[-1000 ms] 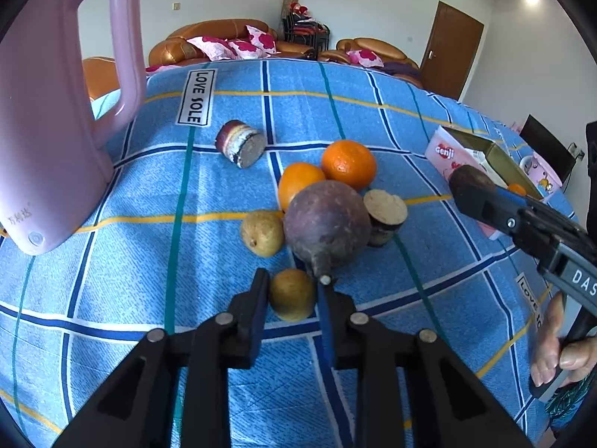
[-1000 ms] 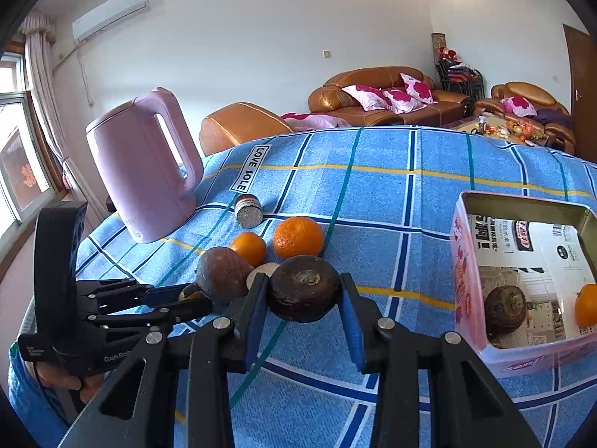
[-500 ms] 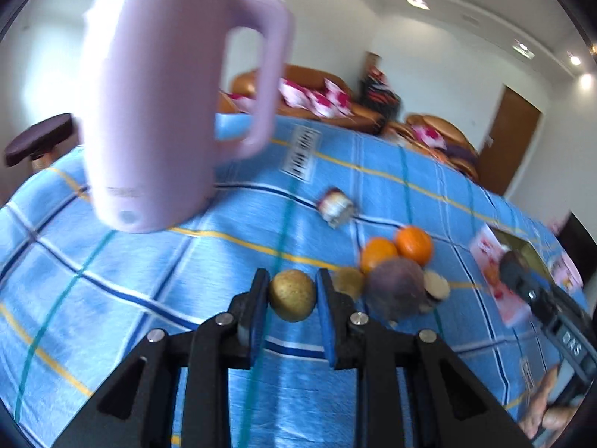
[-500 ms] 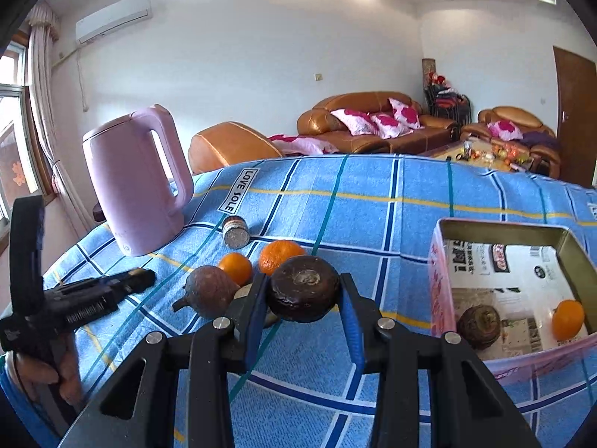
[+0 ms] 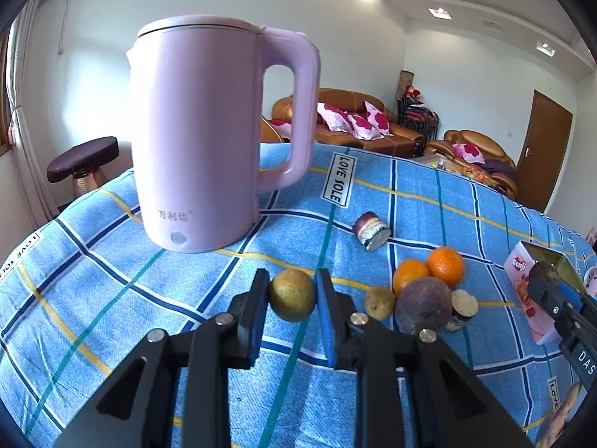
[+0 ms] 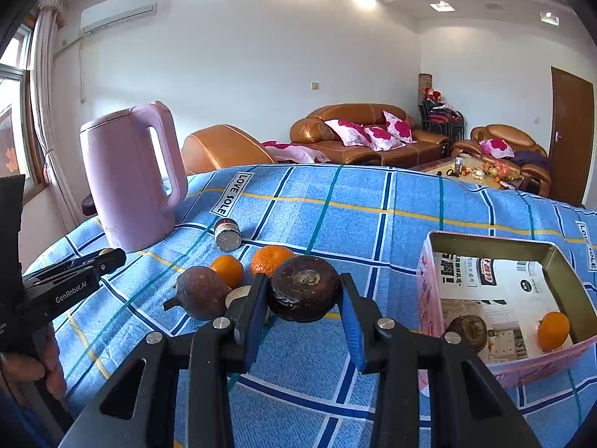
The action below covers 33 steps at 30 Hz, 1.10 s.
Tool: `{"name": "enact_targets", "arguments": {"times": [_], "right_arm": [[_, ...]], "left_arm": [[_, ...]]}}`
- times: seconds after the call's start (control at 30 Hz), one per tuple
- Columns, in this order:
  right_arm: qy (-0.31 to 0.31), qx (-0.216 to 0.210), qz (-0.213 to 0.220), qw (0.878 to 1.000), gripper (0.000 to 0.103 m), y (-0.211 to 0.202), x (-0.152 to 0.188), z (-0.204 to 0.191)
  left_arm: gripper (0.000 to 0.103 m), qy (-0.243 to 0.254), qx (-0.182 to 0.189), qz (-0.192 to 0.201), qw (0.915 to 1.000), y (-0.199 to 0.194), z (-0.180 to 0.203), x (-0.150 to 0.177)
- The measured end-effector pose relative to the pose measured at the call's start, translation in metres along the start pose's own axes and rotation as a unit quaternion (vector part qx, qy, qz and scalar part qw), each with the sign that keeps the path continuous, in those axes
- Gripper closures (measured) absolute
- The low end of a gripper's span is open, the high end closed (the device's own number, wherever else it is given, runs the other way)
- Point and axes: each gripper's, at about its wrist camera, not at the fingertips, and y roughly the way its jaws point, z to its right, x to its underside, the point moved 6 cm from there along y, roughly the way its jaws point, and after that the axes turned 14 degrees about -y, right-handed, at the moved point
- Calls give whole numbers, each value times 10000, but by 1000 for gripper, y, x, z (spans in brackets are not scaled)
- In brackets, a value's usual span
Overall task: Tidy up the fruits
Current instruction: 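Carry the kiwi and the mangosteen with both grippers over the pink tin box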
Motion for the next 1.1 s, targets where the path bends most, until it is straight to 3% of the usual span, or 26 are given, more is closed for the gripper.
{"name": "enact_targets", "arguments": {"times": [0.57, 1.1], "right_arm": [[-135, 100, -88, 9998, 63, -2, 4, 2], [9, 548, -79, 9985, 63, -24, 20, 58]], "left_arm": [[77, 336, -48, 164, 9993, -9, 25, 8], [77, 614, 190, 101, 9979, -12, 72, 22]]}}
